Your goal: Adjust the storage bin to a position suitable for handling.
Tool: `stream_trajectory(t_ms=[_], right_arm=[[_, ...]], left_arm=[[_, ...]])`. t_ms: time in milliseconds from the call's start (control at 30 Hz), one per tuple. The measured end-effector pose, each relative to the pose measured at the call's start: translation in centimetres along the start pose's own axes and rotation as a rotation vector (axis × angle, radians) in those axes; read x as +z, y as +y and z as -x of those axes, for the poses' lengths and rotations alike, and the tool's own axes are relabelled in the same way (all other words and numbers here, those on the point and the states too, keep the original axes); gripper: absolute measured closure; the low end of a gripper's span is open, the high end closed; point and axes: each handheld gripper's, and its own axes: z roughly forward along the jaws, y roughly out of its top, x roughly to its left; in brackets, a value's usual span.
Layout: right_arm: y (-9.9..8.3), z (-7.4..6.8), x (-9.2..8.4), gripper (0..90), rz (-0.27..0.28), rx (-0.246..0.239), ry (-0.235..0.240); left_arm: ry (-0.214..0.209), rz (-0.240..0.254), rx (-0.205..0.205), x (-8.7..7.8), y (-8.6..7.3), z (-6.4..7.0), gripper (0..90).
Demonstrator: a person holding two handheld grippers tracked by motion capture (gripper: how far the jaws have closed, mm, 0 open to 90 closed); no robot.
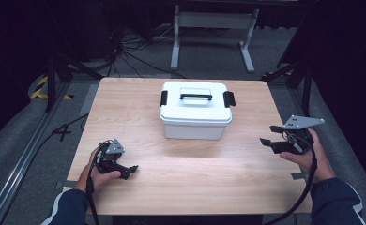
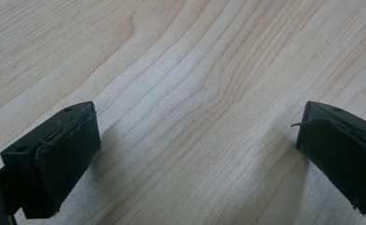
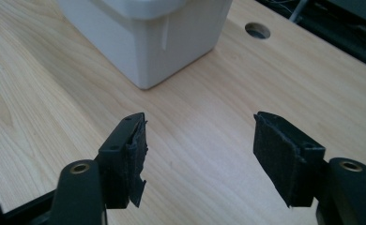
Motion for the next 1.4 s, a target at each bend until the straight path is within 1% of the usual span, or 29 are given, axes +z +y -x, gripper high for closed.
stream_trajectory(t_ms=[33,100,133,300,533,633,767,900,1133,1167,1233,1300,1367,1400], right_arm=[[0.7,0.2,-0.1,36.0,0.004,-0.015,-0.001],[1.5,0.4,-0.3,36.0,0.004,-0.028,0.005],[1.5,0.4,-0.3,36.0,0.004,-0.028,0.005],[3.8,0.8,-0.4,36.3,0.0,-0.059,0.014],[6.3,0.7,-0.2,37.0,-0.017,-0.105,0.02],[7.9,0.6,0.1,37.6,-0.034,-0.133,0.025],[10.1,0.4,0.3,38.3,-0.039,-0.167,0.029],[12.4,0.1,0.6,40.1,-0.054,-0.218,0.041],[15.5,-1.0,1.8,42.2,-0.096,-0.289,0.055],[15.9,-1.2,2.0,42.4,-0.097,-0.299,0.061],[16.8,-1.6,2.5,42.6,-0.115,-0.327,0.061],[17.4,-1.9,2.9,42.7,-0.119,-0.338,0.071],[18.2,-2.2,3.4,42.6,-0.131,-0.368,0.08],[18.4,-2.2,3.6,42.6,-0.132,-0.372,0.085]], left_arm=[[0.0,0.0,0.0,0.0,0.0,0.0,0.5],[0.0,0.0,0.0,0.0,0.0,0.0,0.5],[0.0,0.0,0.0,0.0,0.0,0.0,0.5],[0.0,0.001,0.0,0.0,0.0,0.0,0.5],[0.0,0.0,0.0,0.0,0.0,0.0,0.5],[0.0,0.0,0.0,0.0,0.0,0.0,0.5],[0.0,0.0,0.0,0.0,0.0,0.0,0.5],[0.0,0.001,0.0,0.0,0.0,0.0,0.5],[0.0,0.004,-0.006,0.0,0.0,0.1,0.5],[0.0,0.004,-0.007,0.0,-0.1,0.1,0.5],[0.001,0.003,-0.007,0.0,-0.1,0.1,0.5],[0.003,0.004,-0.009,-0.1,-0.2,0.2,0.5],[0.009,0.007,-0.006,-0.2,-0.3,0.2,0.5],[0.009,0.009,-0.015,-0.2,-0.3,0.3,0.5]])
